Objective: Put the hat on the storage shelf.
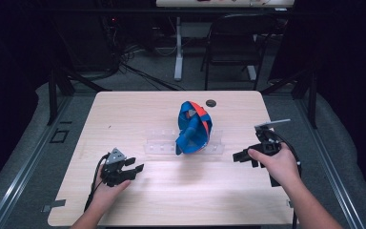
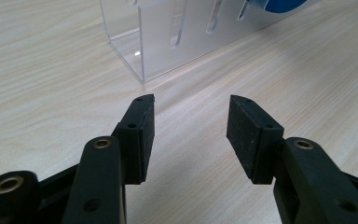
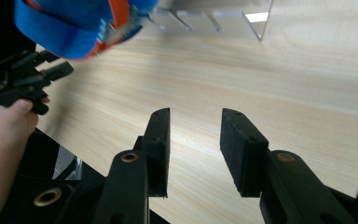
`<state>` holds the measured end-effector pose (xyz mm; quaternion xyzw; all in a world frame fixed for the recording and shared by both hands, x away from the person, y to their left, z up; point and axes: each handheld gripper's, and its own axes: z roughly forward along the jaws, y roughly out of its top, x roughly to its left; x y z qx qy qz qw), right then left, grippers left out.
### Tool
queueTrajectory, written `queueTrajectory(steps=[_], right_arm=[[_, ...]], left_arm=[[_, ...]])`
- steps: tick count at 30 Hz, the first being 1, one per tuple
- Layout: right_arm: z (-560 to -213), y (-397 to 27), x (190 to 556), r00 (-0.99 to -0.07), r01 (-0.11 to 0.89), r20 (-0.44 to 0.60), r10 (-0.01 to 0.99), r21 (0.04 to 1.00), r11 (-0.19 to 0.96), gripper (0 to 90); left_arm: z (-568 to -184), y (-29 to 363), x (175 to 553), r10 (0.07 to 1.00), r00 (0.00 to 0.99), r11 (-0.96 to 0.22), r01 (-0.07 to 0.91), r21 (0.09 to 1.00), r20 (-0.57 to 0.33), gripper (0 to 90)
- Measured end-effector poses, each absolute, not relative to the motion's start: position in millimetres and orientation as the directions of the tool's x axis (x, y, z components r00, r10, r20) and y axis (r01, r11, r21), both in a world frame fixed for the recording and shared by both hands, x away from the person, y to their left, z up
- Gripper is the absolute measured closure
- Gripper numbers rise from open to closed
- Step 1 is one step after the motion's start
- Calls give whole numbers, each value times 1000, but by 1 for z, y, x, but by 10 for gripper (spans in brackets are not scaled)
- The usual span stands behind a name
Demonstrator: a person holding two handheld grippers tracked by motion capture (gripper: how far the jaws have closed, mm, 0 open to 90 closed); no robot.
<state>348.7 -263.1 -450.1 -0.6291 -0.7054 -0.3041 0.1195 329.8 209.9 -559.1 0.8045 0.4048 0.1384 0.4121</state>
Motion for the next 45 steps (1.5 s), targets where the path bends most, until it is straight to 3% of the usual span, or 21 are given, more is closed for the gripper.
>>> queueTrajectory(steps=[8,17,22,26,40,45], right_arm=[[-488,-266,326,-227,936,586,778,353,7,575],[-536,-254,300,-299,869,532,792,495,-5,524],[-554,-255,293,-292,866,576,764,497,-43,498],[-562,-255,291,-289,866,581,760,497,-51,491],[-573,-259,279,-369,739,491,790,670,-72,485],[-579,-264,274,-376,723,474,796,687,-68,478]], left_arm=[[-559,211,329,773,624,-317,534,784,-112,503],[-562,210,331,771,628,-331,532,780,-101,499],[-564,209,331,767,633,-336,532,777,-102,497],[-565,207,331,763,639,-347,529,774,-95,497],[-567,198,330,748,659,-377,519,767,-78,491],[-567,193,328,735,674,-385,503,774,-72,493]])
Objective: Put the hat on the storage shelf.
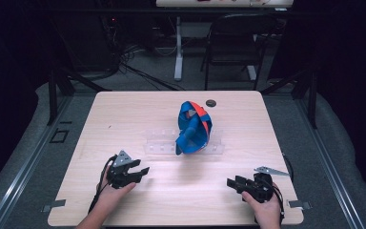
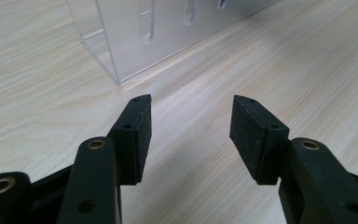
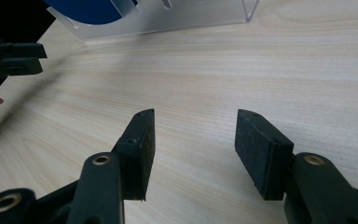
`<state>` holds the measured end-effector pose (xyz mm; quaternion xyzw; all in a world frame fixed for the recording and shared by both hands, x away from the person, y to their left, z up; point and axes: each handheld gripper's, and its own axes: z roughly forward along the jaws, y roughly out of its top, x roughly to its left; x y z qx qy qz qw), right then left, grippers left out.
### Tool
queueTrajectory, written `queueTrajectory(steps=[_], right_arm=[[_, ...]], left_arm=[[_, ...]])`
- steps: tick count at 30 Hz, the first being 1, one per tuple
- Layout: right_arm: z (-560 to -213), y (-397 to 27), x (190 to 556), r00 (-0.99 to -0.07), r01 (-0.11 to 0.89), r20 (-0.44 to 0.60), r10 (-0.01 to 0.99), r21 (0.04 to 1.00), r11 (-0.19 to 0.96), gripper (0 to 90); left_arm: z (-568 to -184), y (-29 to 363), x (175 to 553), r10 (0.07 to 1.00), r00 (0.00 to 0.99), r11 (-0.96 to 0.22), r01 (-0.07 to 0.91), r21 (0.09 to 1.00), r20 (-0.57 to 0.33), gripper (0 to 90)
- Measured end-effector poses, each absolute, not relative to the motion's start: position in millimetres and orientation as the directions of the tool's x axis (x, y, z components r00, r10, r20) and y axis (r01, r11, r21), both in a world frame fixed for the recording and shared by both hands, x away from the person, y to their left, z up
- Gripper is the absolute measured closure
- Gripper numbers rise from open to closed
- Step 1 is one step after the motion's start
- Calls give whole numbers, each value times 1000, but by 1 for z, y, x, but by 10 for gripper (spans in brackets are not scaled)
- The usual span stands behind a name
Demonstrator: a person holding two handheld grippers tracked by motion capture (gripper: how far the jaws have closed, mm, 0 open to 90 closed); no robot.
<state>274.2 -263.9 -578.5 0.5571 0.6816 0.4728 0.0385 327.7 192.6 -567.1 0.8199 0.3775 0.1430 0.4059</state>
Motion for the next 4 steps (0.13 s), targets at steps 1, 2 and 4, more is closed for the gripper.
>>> queueTrajectory(steps=[1,2,4], right_arm=[[-579,-265,274,-371,726,476,798,684,-71,479],[-580,-266,274,-367,727,480,797,682,-76,478],[-580,-267,274,-362,726,482,798,683,-83,477]], left_arm=[[-567,191,327,731,679,-390,503,772,-73,494],[-567,190,327,727,682,-387,501,774,-78,501],[-568,183,327,715,692,-377,502,778,-100,520]])
